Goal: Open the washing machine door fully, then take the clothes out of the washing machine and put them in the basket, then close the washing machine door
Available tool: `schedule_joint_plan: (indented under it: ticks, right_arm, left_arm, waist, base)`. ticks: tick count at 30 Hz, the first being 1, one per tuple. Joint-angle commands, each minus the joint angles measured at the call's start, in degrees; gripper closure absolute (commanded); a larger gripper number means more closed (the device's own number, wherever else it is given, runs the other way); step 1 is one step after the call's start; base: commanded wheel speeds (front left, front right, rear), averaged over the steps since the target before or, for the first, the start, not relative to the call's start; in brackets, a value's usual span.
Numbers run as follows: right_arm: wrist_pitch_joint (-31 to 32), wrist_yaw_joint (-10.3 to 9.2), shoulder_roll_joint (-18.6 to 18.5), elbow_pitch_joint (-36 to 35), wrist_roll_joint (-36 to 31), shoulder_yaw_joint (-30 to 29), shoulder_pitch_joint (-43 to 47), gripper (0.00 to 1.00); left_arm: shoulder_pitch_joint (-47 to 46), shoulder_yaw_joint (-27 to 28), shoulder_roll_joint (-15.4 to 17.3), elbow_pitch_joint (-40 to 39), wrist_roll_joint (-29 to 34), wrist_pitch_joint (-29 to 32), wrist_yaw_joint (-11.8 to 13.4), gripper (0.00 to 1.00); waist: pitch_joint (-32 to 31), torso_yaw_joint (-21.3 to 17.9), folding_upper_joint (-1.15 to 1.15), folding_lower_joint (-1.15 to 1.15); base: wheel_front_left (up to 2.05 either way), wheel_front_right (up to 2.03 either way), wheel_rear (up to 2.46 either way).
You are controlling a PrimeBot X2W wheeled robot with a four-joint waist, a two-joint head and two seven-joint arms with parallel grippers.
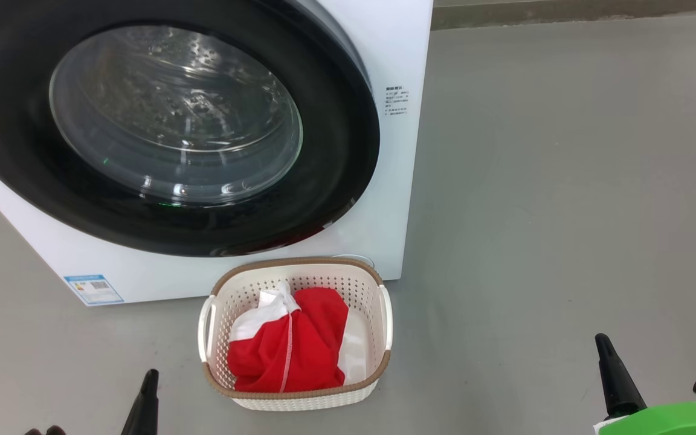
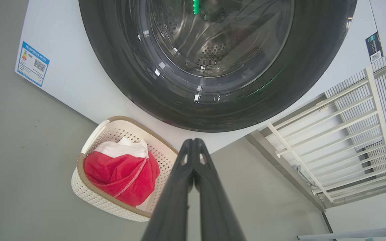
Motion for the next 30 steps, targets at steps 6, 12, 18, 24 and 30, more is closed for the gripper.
schedule_joint_plan:
  ticks: [6, 12, 18, 24, 30]
  right_arm:
    - [1.13, -0.03, -1.21, -1.25, 4.47, 0.45, -3.03, 1.00]
    - [2.12, -0.04, -1.32, -1.21, 7.97, 0.39, -3.78, 1.00]
    - [3.12, -0.04, -1.42, -1.18, 11.46, 0.32, -4.52, 1.00]
    - [4.13, -0.04, -1.51, -1.15, 14.93, 0.24, -5.27, 1.00]
    - [5.14, -0.05, -1.60, -1.12, 18.41, 0.14, -6.01, 1.00]
  left_arm:
    - [-3.01, 1.69, 0.36, -0.91, -4.05, 1.15, -0.21, 1.00]
    - [-3.53, 2.03, 0.18, -0.80, -7.40, 2.14, -0.23, 1.00]
    - [-4.05, 2.38, -0.01, -0.69, -10.75, 3.13, -0.25, 1.00]
    - [-4.57, 2.73, -0.19, -0.57, -14.10, 4.13, -0.27, 1.00]
    - [-5.09, 3.08, -0.38, -0.46, -17.44, 5.13, -0.29, 1.00]
  waist:
    - [-0.15, -0.02, 0.00, 0.00]
    - [-0.29, -0.04, 0.00, 0.00]
    - [-0.43, -0.06, 0.00, 0.00]
    - [-0.57, -0.08, 0.00, 0.00]
    - [-0.72, -0.10, 0.00, 0.00]
  base:
    - [0.00, 0.00, 0.00]
    - [0.00, 0.00, 0.00]
    - [0.00, 0.00, 0.00]
    - [0.00, 0.00, 0.00]
    - [0.00, 0.00, 0.00]
